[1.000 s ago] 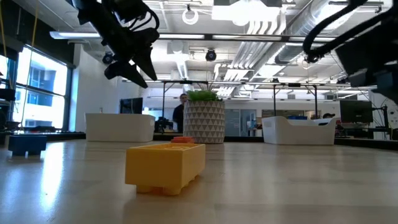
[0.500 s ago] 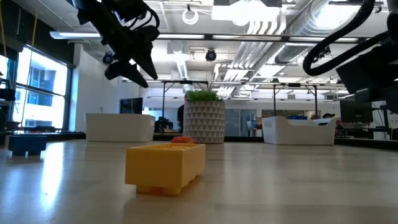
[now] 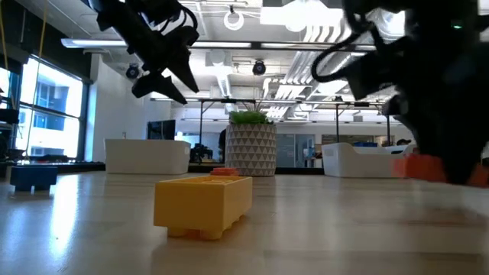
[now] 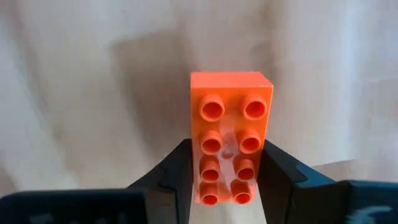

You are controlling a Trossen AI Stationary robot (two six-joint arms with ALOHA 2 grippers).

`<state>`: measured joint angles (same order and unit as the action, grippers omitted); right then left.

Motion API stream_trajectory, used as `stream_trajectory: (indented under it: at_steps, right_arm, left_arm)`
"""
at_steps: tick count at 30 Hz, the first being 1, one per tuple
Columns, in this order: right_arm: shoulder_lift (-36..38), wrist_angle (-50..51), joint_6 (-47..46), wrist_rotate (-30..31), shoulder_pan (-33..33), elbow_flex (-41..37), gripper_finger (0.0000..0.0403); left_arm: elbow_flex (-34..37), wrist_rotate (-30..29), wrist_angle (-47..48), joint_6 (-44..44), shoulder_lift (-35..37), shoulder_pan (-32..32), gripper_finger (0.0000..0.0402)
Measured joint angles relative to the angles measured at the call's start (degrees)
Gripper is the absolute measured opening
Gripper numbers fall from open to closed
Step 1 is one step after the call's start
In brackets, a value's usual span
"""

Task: Sort & place blocks by color
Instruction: Put the orange game piece into the transparent bin

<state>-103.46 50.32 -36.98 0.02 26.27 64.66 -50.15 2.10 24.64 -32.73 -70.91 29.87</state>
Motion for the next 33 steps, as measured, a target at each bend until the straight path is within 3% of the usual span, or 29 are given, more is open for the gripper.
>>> stream_trajectory:
  at_steps: [9,17,26,33]
  right_arm:
    - [6.47,-7.05,3.10,4.50,-13.50,0.04,0.0111]
    - [8.22,-15.38,8.71,9.24,-25.14,5.46,0.0111]
    - [8.17,-16.08,15.64,20.78,-31.33,18.27,0.0111]
    - [8.15,-17.97,16.58,26.89,-33.05,21.90,0.0111]
  left_arm:
    - [0.00,6.10,-8.65,-4.25,0.00,0.18,0.0188]
    - [0.00,6.22,-12.70,-4.05,0.00,0.22,0.0188]
    - [0.00,6.06,-19.35,-1.58,0.00,0.84,0.0188]
    - [0.00,6.07,-26.76,-0.95,0.00,0.92,0.0188]
